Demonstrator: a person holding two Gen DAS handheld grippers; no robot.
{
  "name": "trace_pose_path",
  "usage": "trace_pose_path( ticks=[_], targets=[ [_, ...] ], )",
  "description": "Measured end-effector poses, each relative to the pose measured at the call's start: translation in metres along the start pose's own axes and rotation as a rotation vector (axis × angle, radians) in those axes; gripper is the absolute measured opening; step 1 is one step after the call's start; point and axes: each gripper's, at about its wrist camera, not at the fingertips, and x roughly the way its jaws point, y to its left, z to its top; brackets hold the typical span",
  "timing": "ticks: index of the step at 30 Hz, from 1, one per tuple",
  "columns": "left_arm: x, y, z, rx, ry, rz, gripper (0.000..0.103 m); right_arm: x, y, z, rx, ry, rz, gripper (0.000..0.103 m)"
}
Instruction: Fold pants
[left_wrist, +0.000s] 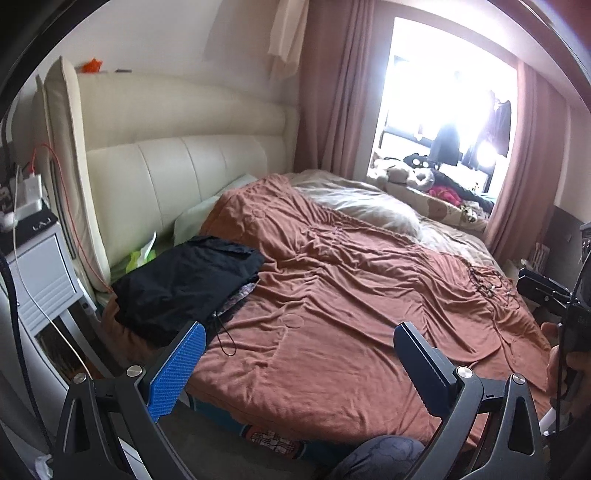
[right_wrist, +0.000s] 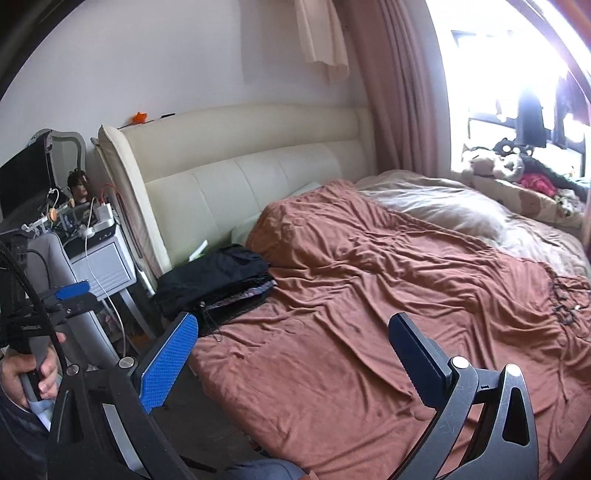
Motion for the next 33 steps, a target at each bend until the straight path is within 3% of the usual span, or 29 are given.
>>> trace_pose_path(
  ticks=[17,33],
  targets=[
    [-0.071,-0.065,-0.059,0.157,-0.077,-0.043,0.103,-0.106,0.009,-0.067,-0.002,-0.093,-0.114,0.103],
    [-0.098,-0.077,-0.104,0.111,-0.161,-0.072,0.103,-0.149,0.028,-0.123,0.051,-0.145,-0.147,0.103]
  ],
)
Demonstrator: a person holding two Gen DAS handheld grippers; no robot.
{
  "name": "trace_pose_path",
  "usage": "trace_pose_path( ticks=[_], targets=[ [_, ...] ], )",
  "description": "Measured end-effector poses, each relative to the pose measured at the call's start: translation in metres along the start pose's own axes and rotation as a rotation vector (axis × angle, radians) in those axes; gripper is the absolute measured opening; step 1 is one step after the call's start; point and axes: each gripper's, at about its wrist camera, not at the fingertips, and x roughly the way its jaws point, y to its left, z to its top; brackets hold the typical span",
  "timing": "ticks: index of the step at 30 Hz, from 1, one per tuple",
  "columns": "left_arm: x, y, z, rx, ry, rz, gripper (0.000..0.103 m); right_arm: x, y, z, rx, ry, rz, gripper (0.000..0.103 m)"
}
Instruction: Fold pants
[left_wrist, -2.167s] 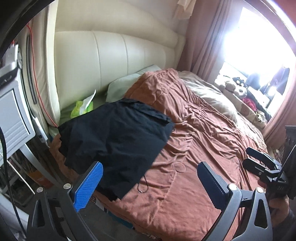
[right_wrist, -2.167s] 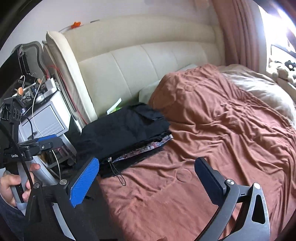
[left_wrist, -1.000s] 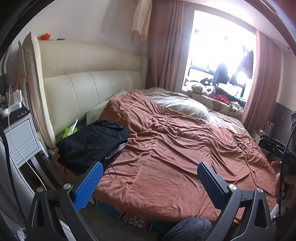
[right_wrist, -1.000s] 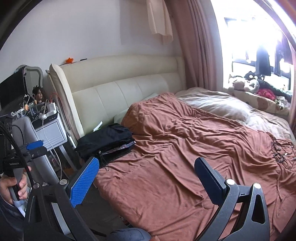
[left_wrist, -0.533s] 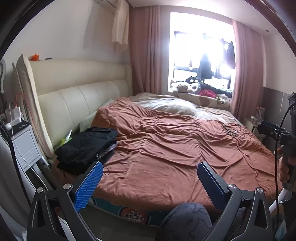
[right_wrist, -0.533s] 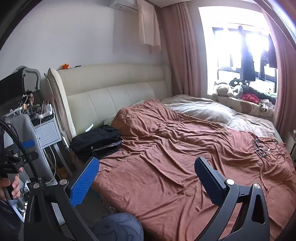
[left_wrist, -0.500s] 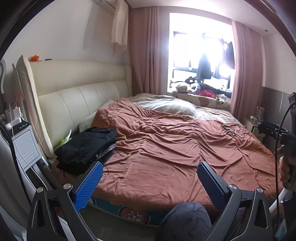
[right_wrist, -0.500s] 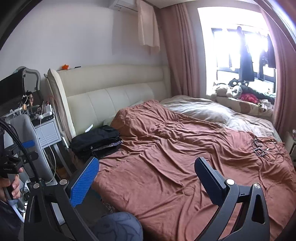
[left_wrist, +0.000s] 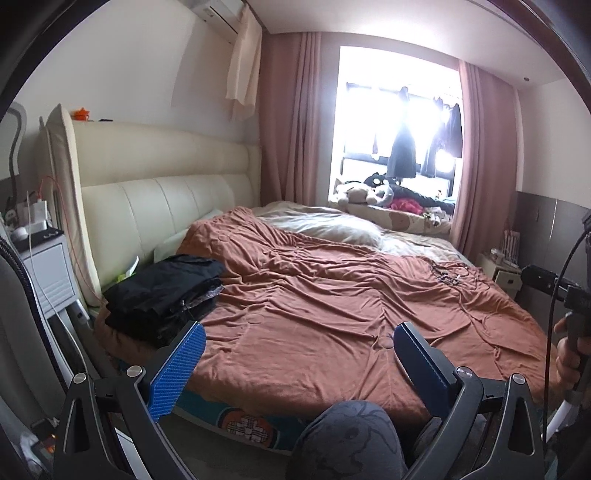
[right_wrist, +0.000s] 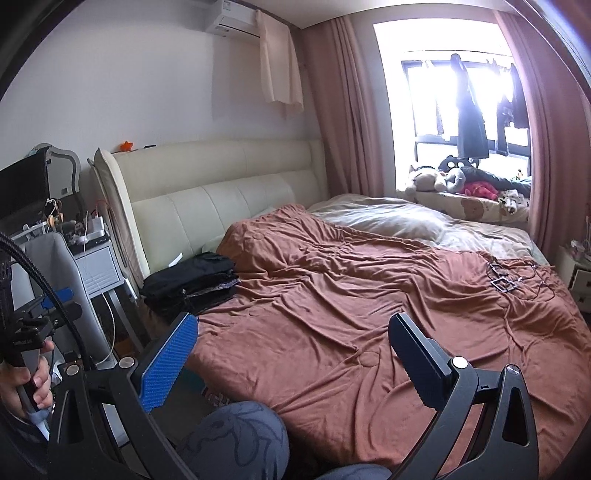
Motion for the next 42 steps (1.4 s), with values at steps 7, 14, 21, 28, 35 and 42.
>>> trace_pose_path(
  ticks=[7,14,21,28,35,42],
  targets=[
    [-0.001,0.004,-0.024,-0.048,-0.017,0.031,0.103,-0.003,-0.003,-0.026,0.032,-0.009,0.0,0.103],
    [0.0,-0.001,-0.044,-0.013,-0.008,0.043,0.103,-0.003,-0.003,-0.051,0.04,0.001,-0.024,0.103],
    [0.006,-0.003,-0.071,-0.027,0.015,0.029,0.103,-0.007,-0.002,-0.073,0.063,0.018,-0.056,0.103],
    [0.014,-0.012,-0.081,0.002,0.039,0.053,0.103,-0.006,-0.003,-0.077,0.071,0.037,-0.067,0.103],
    [0.013,-0.01,-0.083,-0.009,0.037,0.059,0.103,-0.007,-0.002,-0.079,0.071,0.049,-0.074,0.103],
    [0.014,-0.007,-0.078,-0.014,0.034,0.059,0.103,-0.007,0.001,-0.08,0.06,0.047,-0.072,0.103]
  ],
)
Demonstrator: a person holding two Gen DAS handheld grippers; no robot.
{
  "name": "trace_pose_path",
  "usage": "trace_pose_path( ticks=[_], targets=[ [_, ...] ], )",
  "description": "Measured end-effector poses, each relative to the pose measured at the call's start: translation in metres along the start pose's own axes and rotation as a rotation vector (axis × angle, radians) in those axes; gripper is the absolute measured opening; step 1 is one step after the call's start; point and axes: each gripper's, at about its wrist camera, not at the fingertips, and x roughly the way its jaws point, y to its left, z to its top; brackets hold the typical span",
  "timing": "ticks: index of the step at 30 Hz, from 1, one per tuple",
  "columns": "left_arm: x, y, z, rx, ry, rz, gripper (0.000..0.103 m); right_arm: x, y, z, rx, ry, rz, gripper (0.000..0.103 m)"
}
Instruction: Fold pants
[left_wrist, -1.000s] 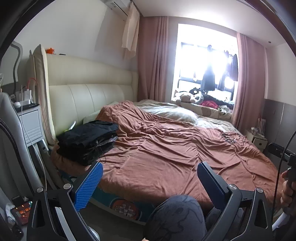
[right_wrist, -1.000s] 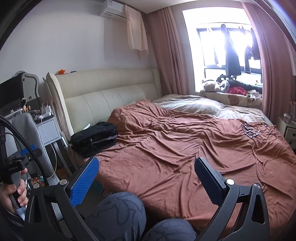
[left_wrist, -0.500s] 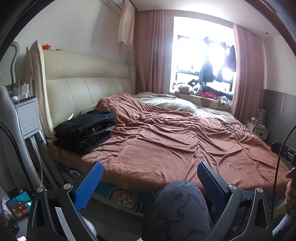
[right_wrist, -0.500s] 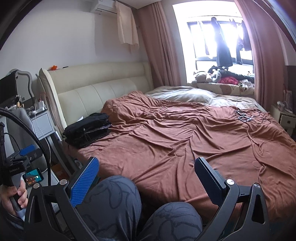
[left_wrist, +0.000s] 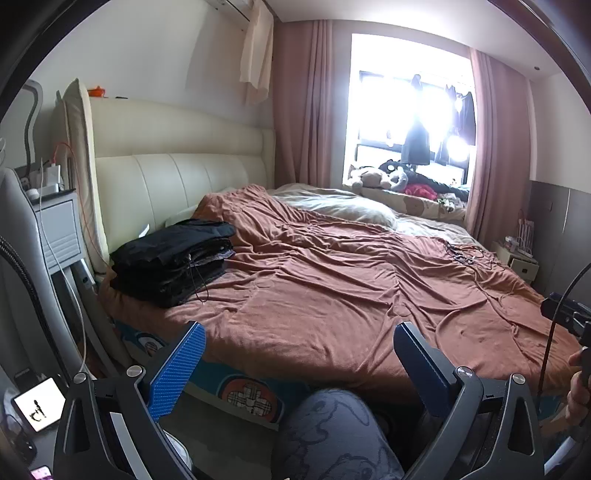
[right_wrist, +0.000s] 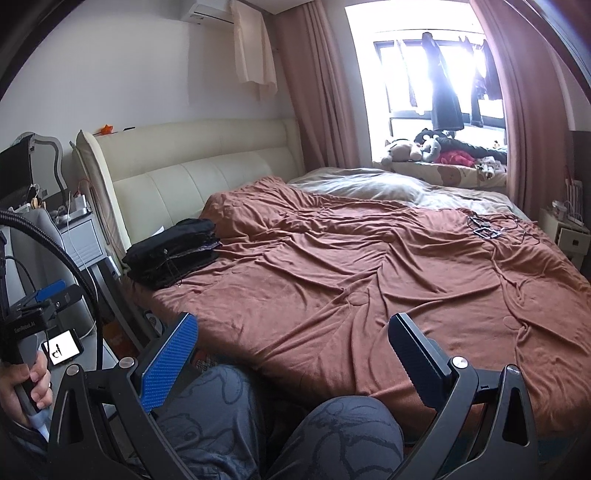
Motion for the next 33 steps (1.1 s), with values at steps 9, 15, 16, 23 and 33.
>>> trace_pose_path(
  ticks=[9,15,16,23,33],
  targets=[
    [0.005,0.004,0.001,-0.026,0.012,0.004,0.103,0.008,-0.002,-0.003,0.0,0.019,0.001,0.103],
    [0.005,0.006,-0.002,-0.024,0.014,0.007,0.103,0.011,-0.004,-0.002,0.002,0.027,0.003,0.103],
    [0.005,0.005,-0.002,-0.024,0.014,0.006,0.103,0.011,-0.004,-0.002,0.003,0.027,0.002,0.103],
    [0.004,0.005,-0.002,-0.027,0.014,0.004,0.103,0.011,-0.004,-0.001,0.001,0.03,0.006,0.103],
    [0.004,0.005,-0.003,-0.031,0.02,0.006,0.103,0.012,-0.004,-0.002,-0.003,0.036,0.006,0.103]
  ],
)
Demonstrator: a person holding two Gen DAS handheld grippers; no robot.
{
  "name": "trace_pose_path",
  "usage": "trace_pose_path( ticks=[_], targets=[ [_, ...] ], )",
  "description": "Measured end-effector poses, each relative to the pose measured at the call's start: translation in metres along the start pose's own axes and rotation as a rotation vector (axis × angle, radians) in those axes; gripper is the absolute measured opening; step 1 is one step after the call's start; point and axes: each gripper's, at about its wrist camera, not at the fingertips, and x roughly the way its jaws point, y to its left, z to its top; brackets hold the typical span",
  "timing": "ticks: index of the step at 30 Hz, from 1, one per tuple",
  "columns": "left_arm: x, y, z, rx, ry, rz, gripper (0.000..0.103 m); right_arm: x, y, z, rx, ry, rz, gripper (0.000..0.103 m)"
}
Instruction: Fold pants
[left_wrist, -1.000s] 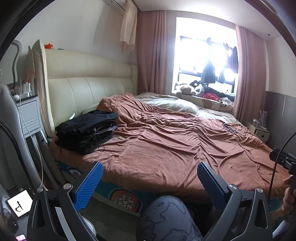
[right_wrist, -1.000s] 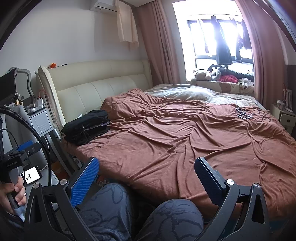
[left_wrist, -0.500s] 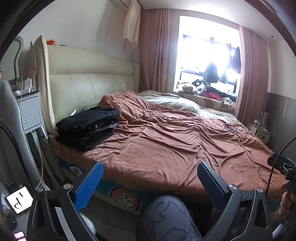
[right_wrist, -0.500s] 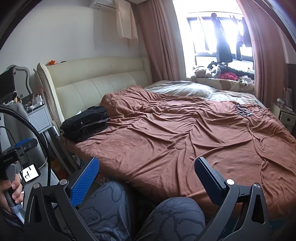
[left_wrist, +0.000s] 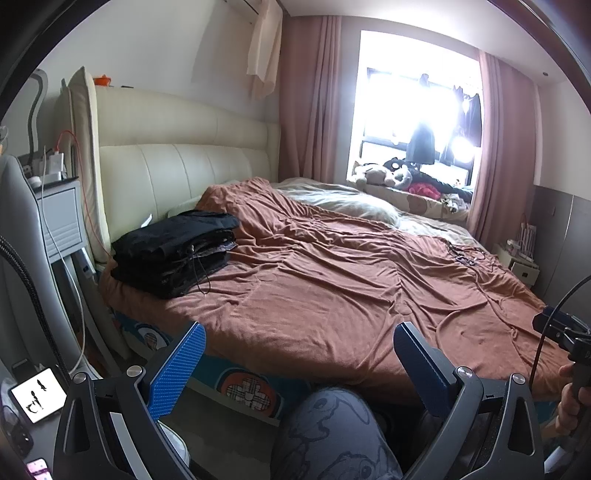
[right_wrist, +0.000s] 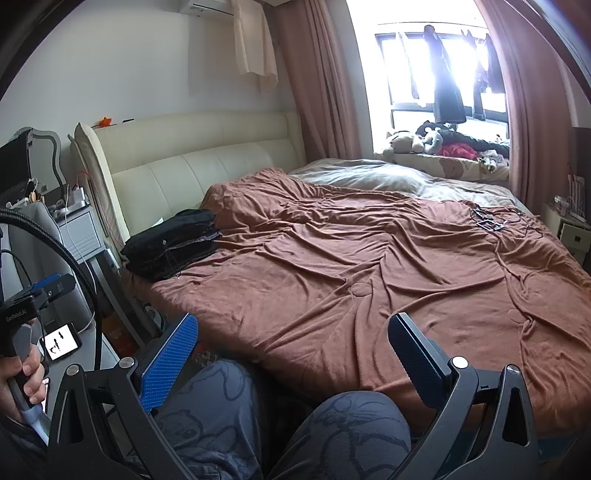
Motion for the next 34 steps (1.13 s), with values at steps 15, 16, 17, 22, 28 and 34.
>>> trace_pose_path(
  ticks=[15,16,17,22,28,34],
  targets=[
    [-0.003,0.001,-0.002,-0.001,-0.003,-0.006,0.103,-0.001,-0.002,0.001,-0.003,0.001,-0.004,0.103],
    [-0.003,0.001,-0.002,-0.003,-0.003,-0.009,0.103,-0.001,-0.002,0.001,-0.001,0.001,-0.005,0.103],
    [-0.004,0.001,-0.002,-0.004,-0.003,-0.013,0.103,-0.002,-0.002,0.001,0.001,0.0,-0.004,0.103],
    [-0.008,-0.002,-0.003,0.003,-0.001,-0.015,0.103,-0.005,-0.001,0.0,0.002,-0.007,0.001,0.103],
    [-0.018,-0.005,0.001,0.013,-0.025,-0.016,0.103,-0.009,0.003,-0.001,0.004,-0.011,0.001,0.103],
    [-0.022,-0.01,0.001,0.028,-0.032,-0.038,0.103,-0.012,0.005,-0.003,0.009,-0.013,-0.004,0.103]
  ],
)
